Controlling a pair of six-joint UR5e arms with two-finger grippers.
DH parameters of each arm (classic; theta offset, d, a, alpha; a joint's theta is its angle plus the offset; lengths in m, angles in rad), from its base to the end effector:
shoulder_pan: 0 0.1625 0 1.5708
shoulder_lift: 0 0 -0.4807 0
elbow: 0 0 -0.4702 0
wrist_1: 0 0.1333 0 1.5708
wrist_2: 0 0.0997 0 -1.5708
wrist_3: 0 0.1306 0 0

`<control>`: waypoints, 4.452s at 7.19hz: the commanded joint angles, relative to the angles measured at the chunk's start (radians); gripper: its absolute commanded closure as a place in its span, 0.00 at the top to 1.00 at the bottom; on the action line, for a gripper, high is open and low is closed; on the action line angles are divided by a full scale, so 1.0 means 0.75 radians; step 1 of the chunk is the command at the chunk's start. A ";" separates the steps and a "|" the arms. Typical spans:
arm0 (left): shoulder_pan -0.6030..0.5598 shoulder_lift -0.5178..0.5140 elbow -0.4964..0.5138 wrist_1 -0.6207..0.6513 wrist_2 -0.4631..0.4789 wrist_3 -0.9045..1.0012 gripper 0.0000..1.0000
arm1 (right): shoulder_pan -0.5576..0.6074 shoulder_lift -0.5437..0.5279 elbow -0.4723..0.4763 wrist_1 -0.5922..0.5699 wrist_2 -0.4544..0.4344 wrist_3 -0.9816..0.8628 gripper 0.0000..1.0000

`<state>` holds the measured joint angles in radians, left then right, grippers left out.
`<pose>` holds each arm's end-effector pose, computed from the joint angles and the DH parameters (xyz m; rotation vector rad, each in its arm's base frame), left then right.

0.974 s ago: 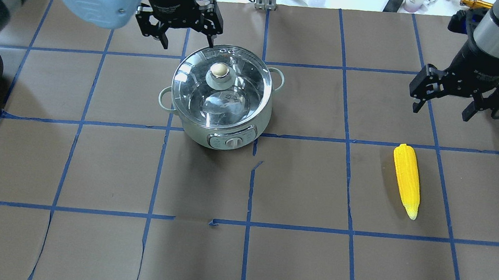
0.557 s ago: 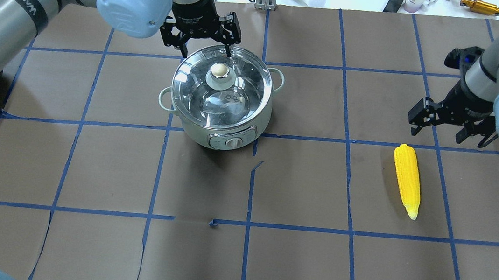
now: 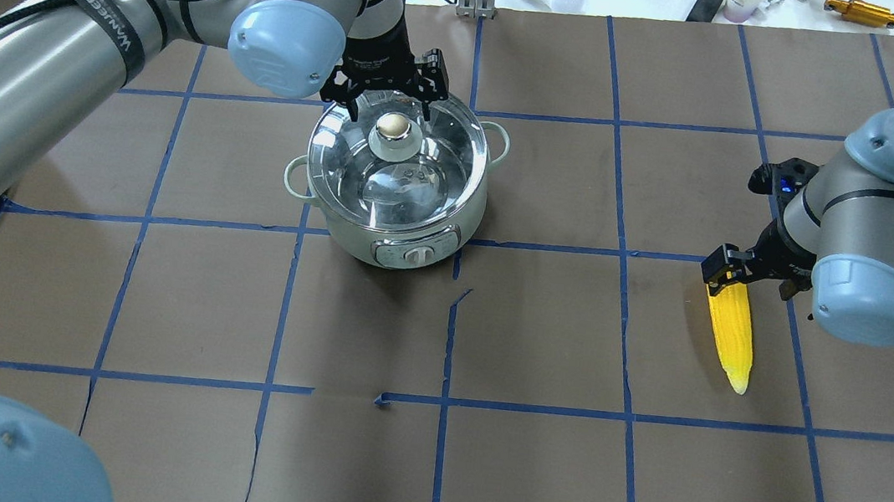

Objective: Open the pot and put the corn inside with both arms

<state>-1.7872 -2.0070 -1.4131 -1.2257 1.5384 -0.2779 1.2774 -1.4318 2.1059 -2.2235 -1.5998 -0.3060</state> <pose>-0.2982 -0.7160 0.3453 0.0934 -3.0913 0.0876 -0.0295 -0.5456 0.2124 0.0201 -3.1198 -0.0453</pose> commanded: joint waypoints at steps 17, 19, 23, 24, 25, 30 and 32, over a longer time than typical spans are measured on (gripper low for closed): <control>0.785 0.175 -0.328 0.103 0.009 0.801 0.00 | 0.139 0.126 -0.336 0.155 0.018 0.284 0.00; 0.820 0.144 -0.447 0.263 0.011 0.851 0.00 | 0.453 0.180 -0.581 0.266 0.012 0.665 0.00; 0.892 0.068 -0.484 0.354 -0.006 0.904 0.00 | 0.830 0.526 -1.310 0.672 -0.004 1.031 0.00; 0.890 0.060 -0.519 0.364 -0.006 0.894 0.00 | 0.874 0.581 -1.365 0.660 0.002 1.105 0.00; 0.890 0.060 -0.558 0.423 -0.008 0.894 0.00 | 0.918 0.624 -1.408 0.637 0.012 1.186 0.00; 0.882 0.066 -0.562 0.434 -0.008 0.880 0.00 | 1.013 0.739 -1.379 0.529 0.018 1.193 0.18; 0.882 0.062 -0.562 0.432 -0.008 0.890 0.00 | 1.015 0.735 -1.268 0.417 0.016 1.181 0.19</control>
<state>-1.1252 -1.9590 -1.8342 -0.9004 1.5325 0.3865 2.0378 -0.8814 1.1070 -1.8631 -1.5864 0.5829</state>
